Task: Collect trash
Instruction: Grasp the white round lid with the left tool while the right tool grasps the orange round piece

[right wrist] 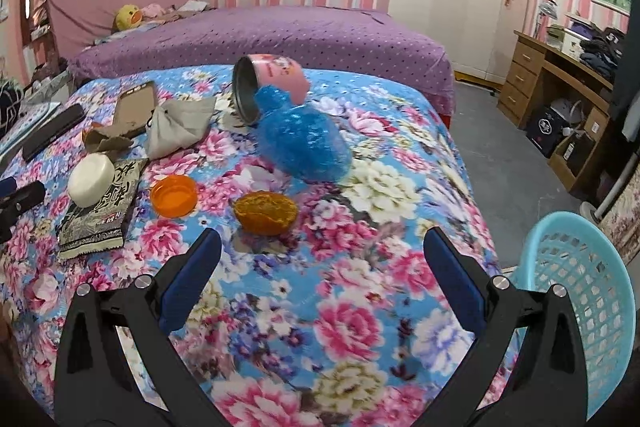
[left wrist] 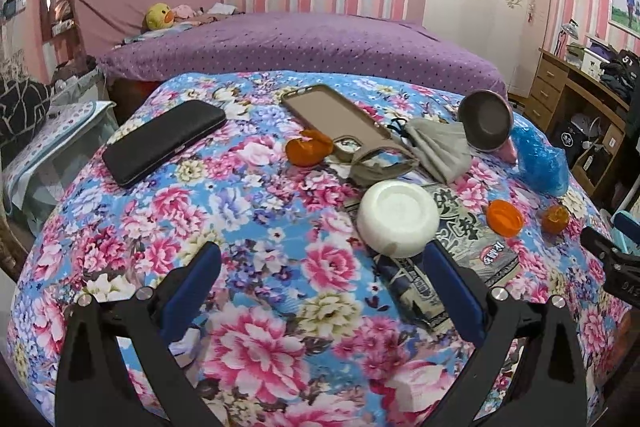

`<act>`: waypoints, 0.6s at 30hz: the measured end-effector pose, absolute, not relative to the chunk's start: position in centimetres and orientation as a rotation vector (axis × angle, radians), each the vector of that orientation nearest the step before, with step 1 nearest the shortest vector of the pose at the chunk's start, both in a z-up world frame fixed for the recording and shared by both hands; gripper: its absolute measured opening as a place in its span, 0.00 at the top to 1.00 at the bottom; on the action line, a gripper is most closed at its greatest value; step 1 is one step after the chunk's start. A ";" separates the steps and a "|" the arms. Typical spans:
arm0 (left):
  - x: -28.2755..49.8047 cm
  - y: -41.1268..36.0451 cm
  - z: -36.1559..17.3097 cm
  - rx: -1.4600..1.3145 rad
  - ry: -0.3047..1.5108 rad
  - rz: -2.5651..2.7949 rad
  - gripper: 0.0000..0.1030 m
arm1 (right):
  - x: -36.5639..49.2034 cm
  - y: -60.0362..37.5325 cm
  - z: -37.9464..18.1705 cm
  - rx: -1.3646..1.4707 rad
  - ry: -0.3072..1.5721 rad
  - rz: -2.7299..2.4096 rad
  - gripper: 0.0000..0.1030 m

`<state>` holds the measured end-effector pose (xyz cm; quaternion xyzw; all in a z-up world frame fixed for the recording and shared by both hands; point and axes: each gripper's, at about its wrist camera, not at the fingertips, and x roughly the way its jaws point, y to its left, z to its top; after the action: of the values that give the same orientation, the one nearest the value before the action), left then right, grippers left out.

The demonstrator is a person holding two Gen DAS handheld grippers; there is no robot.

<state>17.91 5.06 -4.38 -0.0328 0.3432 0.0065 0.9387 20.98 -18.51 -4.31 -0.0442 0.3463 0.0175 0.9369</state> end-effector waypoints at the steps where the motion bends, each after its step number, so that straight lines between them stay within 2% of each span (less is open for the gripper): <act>1: 18.0 5.2 -4.4 -0.071 0.704 0.014 0.04 | 21.3 -18.2 -4.4 -0.096 0.713 0.049 0.05; 3: 18.2 5.4 -4.6 -0.077 0.715 0.017 0.04 | 22.3 -17.5 -4.8 -0.114 0.728 0.066 0.06; 8: 18.7 5.6 -5.0 -0.087 0.738 0.021 0.04 | 24.8 -16.4 -5.9 -0.130 0.798 0.104 0.21; 9: 18.7 5.6 -5.1 -0.084 0.742 0.024 0.04 | 25.3 -16.2 -6.2 -0.132 0.820 0.109 0.30; 10: 18.8 5.6 -5.1 -0.081 0.748 0.026 0.04 | 25.5 -16.1 -6.5 -0.132 0.834 0.115 0.43; 12: 19.0 5.5 -5.3 -0.076 0.754 0.022 0.04 | 25.9 -16.0 -6.8 -0.125 0.858 0.141 0.58; 15: 19.1 5.0 -5.3 -0.063 0.755 0.014 0.04 | 25.7 -16.1 -6.5 -0.115 0.841 0.153 0.66; 18: 19.4 4.4 -5.3 -0.051 0.753 0.004 0.04 | 25.2 -16.4 -6.0 -0.104 0.810 0.154 0.68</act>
<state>19.35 4.44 -5.28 -0.0251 0.3674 0.0021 0.9297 25.22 -16.39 -6.01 -0.0506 0.3935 0.0750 0.9148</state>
